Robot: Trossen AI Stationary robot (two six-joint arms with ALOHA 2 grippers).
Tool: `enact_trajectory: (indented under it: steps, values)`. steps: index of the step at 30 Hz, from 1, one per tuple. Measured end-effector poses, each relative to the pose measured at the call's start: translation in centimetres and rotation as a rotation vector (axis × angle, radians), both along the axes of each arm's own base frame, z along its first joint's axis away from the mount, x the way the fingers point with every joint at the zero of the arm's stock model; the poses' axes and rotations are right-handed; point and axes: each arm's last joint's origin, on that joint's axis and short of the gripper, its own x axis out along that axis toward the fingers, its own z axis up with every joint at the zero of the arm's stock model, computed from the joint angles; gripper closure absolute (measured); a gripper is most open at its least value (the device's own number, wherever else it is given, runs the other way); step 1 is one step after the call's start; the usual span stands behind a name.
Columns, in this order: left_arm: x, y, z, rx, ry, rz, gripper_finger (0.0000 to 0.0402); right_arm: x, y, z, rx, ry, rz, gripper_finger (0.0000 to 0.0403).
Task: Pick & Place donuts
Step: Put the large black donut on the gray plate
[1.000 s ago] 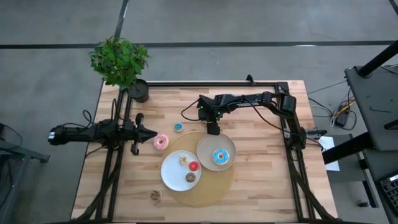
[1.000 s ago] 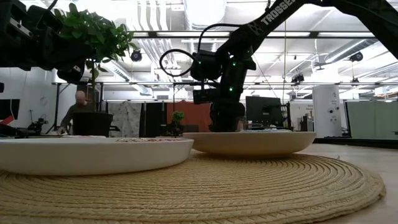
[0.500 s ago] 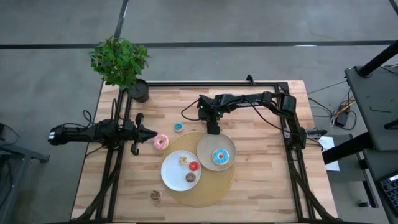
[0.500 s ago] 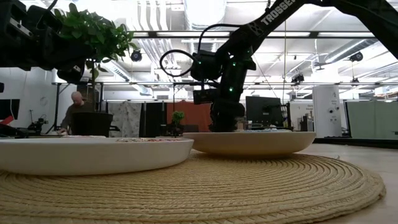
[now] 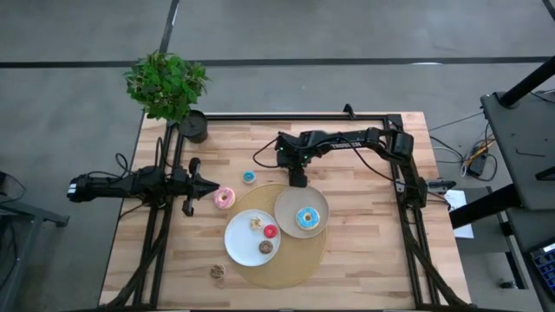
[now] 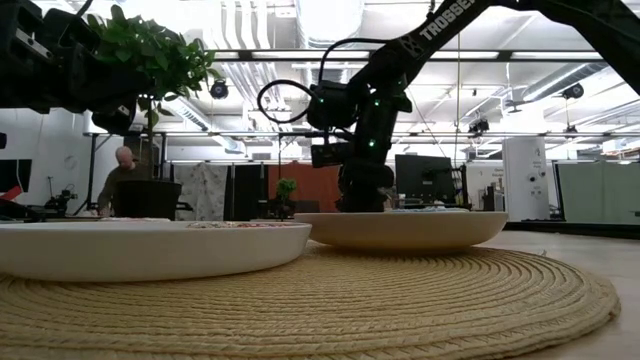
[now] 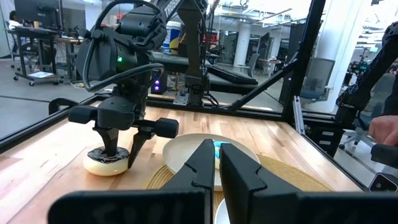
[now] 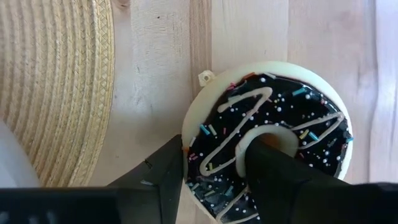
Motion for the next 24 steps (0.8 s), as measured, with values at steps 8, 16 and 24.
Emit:
enact_trajectory:
  steps: [8,16,24]
  values:
    - [0.0,0.0,0.0,0.000,0.000,0.000,0.0402,-0.5,0.1,2.9,-0.018,-0.055,-0.001,0.0263]
    - [0.0,0.0,0.0,0.000,0.000,0.001,0.0402,-1.0,1.1,6.6,-0.043,-0.137,0.016,0.0262]
    - [0.0,0.0,0.0,0.000,0.000,0.000,0.0402,-0.9,4.0,8.3,-0.038,-0.180,0.063,0.0268]
